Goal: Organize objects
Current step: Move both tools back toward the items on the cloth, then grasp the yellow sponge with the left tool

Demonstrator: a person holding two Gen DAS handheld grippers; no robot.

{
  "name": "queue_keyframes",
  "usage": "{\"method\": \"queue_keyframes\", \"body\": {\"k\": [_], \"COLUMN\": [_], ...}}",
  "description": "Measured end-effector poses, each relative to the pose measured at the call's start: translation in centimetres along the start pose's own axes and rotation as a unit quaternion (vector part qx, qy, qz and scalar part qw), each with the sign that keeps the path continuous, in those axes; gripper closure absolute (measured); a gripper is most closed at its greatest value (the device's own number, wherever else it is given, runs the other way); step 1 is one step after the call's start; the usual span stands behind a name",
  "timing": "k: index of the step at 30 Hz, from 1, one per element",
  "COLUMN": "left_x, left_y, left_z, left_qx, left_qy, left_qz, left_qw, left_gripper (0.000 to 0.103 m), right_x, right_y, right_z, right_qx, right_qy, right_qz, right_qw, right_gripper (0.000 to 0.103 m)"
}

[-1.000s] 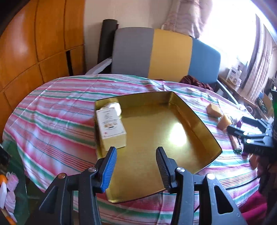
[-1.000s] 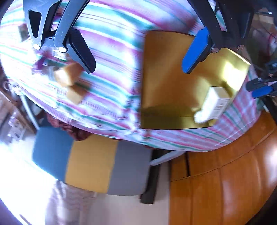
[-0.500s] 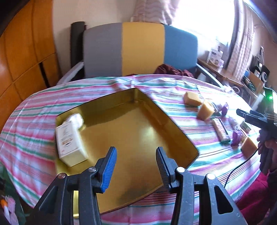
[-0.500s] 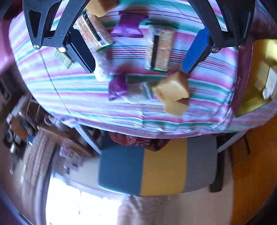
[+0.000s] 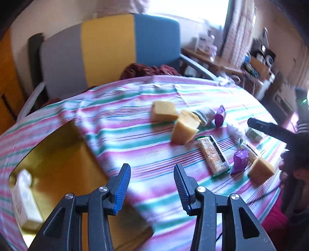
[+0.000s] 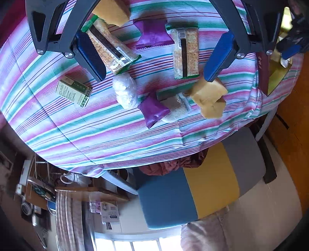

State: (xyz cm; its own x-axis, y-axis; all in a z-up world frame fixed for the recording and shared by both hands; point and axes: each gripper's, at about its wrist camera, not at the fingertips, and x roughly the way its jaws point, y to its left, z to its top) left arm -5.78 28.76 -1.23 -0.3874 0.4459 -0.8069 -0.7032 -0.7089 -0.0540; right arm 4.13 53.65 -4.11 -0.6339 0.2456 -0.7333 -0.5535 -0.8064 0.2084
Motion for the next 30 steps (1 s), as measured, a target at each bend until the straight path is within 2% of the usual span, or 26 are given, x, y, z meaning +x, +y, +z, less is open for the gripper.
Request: {"method": "queue_keyframes", "body": {"k": [7, 10, 19, 21, 26, 30], "left_x": [5.8, 7.9, 14.0, 15.0, 12.6, 9.6], "left_y": [-4.2, -5.1, -7.3, -7.4, -5.3, -3.8], "left_z": [3.6, 4.9, 7.1, 6.9, 5.5, 3.5], "left_qx": [0.056, 0.067, 0.110, 0.111, 0.048, 0.019], "left_qy": [0.028, 0.037, 0.067, 0.072, 0.048, 0.040], "left_qz": [-0.033, -0.039, -0.018, -0.016, -0.050, -0.058], "left_qw": [0.9975, 0.9963, 0.9916, 0.9911, 0.9964, 0.9974], "left_gripper": [0.055, 0.049, 0.048, 0.052, 0.055, 0.055], "right_x": [0.0, 0.1, 0.8, 0.9, -0.1, -1.1], "right_y": [-0.8, -1.2, -2.6, -2.9, -4.7, -7.0], "right_z": [0.3, 0.4, 0.7, 0.8, 1.2, 1.8], "right_qx": [0.022, 0.030, 0.063, 0.067, 0.100, 0.138], "right_qy": [0.007, 0.010, 0.026, 0.025, -0.004, -0.030], "right_qz": [0.008, 0.015, 0.025, 0.023, 0.016, 0.013], "right_qw": [1.000, 0.999, 0.997, 0.997, 0.995, 0.990], "right_gripper": [0.001, 0.001, 0.001, 0.001, 0.001, 0.001]}}
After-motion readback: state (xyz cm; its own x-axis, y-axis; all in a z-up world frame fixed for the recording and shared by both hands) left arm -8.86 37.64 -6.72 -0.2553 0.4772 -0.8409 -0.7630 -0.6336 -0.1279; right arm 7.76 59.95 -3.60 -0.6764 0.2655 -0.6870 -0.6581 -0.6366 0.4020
